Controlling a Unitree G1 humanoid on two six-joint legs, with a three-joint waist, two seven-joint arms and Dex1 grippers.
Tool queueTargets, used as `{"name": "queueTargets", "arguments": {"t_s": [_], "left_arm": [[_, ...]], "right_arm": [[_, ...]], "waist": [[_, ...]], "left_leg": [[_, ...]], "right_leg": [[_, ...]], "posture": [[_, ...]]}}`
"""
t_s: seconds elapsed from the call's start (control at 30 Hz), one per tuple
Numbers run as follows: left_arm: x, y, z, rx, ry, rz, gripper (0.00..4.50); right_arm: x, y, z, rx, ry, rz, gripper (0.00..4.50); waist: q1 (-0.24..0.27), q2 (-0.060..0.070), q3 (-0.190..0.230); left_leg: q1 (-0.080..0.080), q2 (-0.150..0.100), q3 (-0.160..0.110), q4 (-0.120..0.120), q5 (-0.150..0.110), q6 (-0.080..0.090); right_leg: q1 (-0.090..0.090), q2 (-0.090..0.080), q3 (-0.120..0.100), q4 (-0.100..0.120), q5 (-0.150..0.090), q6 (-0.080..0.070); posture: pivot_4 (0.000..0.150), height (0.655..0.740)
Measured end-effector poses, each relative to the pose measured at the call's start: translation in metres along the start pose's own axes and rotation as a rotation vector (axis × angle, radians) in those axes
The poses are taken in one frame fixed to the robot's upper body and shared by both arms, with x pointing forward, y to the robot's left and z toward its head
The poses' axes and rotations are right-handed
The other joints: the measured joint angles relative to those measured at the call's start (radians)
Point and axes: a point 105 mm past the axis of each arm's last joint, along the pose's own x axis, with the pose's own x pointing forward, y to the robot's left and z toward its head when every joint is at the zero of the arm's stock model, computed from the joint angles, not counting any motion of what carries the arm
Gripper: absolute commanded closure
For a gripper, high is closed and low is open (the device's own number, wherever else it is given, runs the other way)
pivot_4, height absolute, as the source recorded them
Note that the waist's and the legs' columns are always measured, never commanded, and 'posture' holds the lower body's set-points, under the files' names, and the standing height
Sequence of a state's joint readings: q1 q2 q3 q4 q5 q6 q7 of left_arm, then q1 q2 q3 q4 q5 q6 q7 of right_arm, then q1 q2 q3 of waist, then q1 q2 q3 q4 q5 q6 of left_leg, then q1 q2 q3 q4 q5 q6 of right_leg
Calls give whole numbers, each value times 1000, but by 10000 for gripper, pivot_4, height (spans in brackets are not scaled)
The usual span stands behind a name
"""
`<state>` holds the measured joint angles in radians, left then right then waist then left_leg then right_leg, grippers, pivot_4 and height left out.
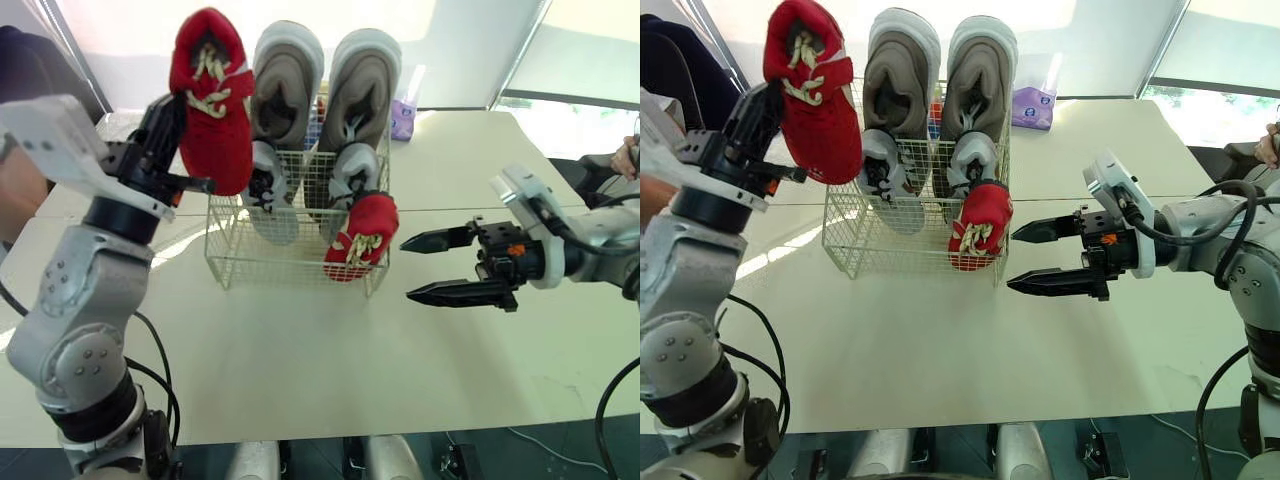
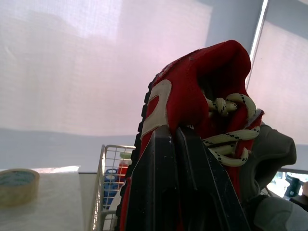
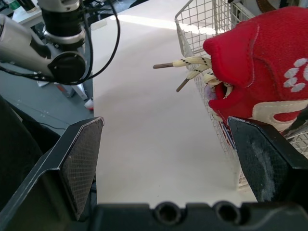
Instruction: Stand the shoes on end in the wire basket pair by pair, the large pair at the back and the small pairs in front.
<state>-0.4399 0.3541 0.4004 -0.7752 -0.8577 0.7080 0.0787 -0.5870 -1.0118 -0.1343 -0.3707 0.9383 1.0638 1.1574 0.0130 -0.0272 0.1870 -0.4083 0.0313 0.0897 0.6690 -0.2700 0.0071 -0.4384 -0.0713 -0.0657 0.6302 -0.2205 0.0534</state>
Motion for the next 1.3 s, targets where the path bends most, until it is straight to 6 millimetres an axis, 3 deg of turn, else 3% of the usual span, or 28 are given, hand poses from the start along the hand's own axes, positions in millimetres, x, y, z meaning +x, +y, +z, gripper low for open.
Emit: {"name": "queueTargets", "arguments": {"t_s": [0.4, 0.53, 0.7, 0.97, 1.3], "left_arm": [[-28, -8, -14, -30, 47, 27, 44652], [-39, -8, -31, -30, 118, 44, 44652], [-38, -15, -37, 7, 109, 3, 44652], [-39, -14, -69, 99, 144, -53, 44652], [-54, -2, -76, 185, 148, -44, 44652]], "right_arm": [[2, -5, -2, 33, 4, 29, 0], [2, -7, 0, 29, -9, 36, 0], [4, -10, 0, 42, -15, 45, 0], [7, -11, 5, 25, -32, 48, 0], [7, -13, 5, 28, -31, 35, 0]], "waist": [[2, 0, 0], [1, 0, 0], [3, 0, 0], [2, 0, 0], [6, 1, -1]], "left_leg": [[1, 0, -3, 2, 0, 0], [1, 1, -3, 2, 0, 0], [0, 2, -4, 5, 0, 0], [0, 3, -4, 10, -3, 4], [0, 2, -3, 11, -4, 5]], "right_leg": [[3, 2, 0, -1, -1, 0], [3, 3, 0, -1, -1, 0], [4, 5, 0, -1, -2, -2], [5, 4, 0, -1, -2, -3], [6, -1, 0, -1, -3, -4]], "posture": [[1500, 7400], [1500, 7400], [1500, 7400], [1500, 7400], [1500, 7400]]}}
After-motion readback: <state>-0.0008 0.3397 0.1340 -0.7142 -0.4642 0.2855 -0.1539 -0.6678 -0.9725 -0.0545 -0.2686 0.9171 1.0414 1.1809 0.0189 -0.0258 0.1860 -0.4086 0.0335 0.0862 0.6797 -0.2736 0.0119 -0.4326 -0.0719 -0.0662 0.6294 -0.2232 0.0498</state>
